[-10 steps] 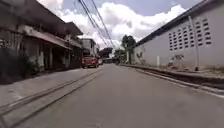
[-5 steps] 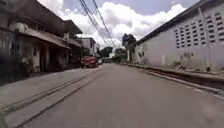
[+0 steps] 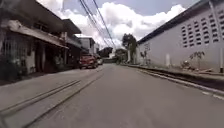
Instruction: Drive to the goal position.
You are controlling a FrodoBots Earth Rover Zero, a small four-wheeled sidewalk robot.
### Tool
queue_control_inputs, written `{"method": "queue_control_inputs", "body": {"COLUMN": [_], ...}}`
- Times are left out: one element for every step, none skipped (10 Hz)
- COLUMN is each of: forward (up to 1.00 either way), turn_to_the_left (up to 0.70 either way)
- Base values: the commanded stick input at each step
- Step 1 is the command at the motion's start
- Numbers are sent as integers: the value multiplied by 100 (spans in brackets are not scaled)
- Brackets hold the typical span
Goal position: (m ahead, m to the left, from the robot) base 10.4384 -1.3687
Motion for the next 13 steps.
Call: {"method": "queue_control_inputs", "body": {"forward": [100,100,100,100,100,100,100,100,100,100,100,100,100], "turn_to_the_left": [0,0,0,0,0,0,0,0,0,0,0,0,0]}}
